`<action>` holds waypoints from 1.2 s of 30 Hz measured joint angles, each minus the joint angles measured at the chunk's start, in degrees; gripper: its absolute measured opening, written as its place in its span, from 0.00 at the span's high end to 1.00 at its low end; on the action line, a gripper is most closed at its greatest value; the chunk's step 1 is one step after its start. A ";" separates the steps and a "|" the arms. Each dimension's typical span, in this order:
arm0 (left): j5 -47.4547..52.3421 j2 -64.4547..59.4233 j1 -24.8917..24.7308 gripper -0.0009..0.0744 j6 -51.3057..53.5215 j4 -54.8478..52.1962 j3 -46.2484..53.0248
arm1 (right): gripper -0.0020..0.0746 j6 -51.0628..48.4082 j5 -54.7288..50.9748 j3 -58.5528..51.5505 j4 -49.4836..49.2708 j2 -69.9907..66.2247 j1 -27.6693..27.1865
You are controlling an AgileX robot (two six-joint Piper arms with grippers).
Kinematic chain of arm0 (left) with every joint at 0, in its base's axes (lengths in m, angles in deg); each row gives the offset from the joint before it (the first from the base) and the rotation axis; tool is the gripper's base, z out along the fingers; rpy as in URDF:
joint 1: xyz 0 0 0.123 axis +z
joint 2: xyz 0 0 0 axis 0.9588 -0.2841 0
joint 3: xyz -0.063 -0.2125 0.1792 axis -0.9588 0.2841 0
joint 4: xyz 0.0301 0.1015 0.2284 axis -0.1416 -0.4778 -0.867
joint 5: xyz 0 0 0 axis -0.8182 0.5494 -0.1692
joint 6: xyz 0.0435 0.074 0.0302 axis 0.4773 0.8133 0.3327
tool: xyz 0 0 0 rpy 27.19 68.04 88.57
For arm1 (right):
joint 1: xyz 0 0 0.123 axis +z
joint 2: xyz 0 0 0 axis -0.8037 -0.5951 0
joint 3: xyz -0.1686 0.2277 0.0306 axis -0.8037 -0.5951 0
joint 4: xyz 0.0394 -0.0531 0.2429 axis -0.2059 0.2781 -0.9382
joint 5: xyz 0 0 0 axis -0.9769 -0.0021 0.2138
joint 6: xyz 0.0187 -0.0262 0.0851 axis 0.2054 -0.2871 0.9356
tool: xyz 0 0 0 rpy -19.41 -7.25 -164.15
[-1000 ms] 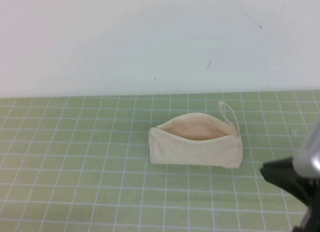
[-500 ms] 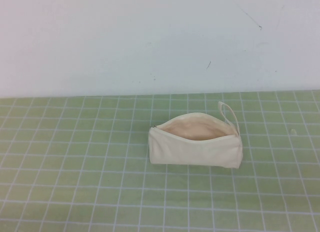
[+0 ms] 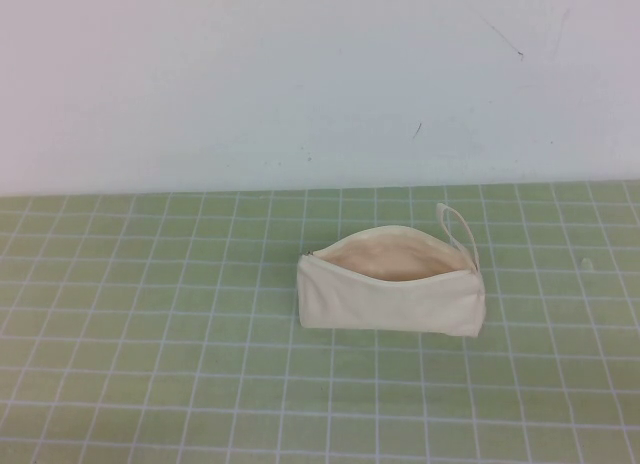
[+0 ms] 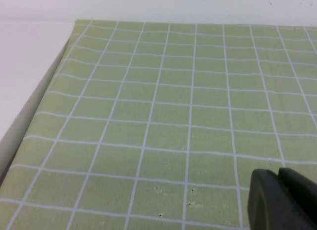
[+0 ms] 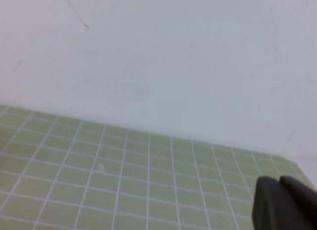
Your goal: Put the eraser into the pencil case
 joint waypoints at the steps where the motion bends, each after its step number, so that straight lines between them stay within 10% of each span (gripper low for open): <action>1: 0.00 0.00 0.00 0.99 0.00 0.00 0.00 | 0.97 0.00 -0.27 -0.18 -0.62 0.23 -0.94; 13: 0.00 0.00 0.00 0.99 0.00 0.00 0.00 | 0.98 -6.95 -5.43 -4.73 -11.25 0.49 0.67; 22: 0.00 0.00 0.00 0.99 0.00 0.00 0.00 | 0.98 12.43 -1.22 -12.72 3.27 0.49 12.53; 36: 0.10 0.00 0.00 0.99 0.00 0.00 0.00 | 0.98 8.93 -1.08 -15.57 -0.03 0.49 4.64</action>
